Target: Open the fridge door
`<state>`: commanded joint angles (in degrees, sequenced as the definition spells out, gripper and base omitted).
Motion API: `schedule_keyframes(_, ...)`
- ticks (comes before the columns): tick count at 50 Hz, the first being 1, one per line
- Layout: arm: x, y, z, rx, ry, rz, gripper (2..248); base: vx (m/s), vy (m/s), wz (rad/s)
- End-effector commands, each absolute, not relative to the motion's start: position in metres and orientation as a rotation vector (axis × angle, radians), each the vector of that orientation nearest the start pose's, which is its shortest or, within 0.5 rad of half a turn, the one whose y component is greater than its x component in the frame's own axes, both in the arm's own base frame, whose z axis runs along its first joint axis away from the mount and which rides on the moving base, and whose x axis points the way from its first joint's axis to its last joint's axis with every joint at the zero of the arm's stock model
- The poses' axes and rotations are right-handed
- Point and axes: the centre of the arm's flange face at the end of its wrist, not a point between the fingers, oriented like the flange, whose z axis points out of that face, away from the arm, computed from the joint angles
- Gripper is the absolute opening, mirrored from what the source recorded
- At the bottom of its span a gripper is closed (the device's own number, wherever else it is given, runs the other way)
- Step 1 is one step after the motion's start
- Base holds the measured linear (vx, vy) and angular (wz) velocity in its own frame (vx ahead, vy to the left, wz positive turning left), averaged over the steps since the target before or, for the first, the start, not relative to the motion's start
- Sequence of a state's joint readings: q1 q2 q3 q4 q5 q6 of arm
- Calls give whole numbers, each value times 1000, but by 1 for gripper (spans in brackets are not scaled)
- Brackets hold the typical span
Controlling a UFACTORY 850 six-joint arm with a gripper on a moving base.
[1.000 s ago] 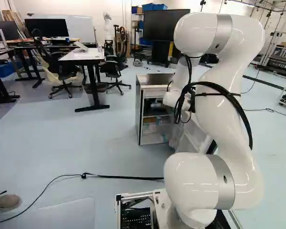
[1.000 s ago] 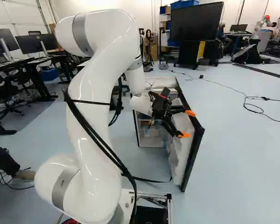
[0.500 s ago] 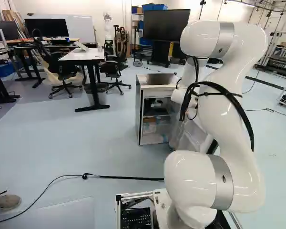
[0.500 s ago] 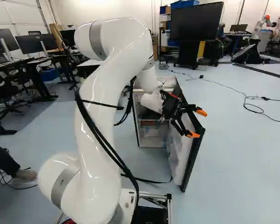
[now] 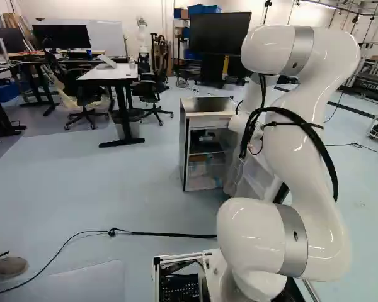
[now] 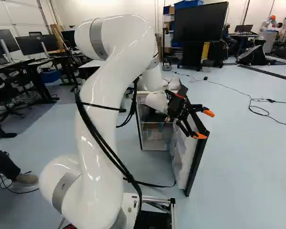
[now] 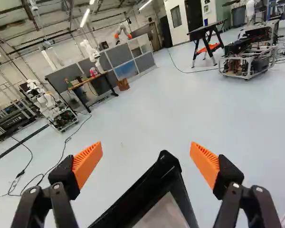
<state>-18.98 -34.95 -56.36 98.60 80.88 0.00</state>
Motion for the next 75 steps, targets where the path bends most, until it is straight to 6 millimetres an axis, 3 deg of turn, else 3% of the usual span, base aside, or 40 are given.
schedule_keyframes(16,441,-217,340,784,-1763,1114,247,0,0,0)
schedule_keyframes(50,401,-138,330,1076,-1724,1145,247,0,0,0)
schedule_keyframes(75,379,-84,327,1377,-1602,1253,247,0,0,0)
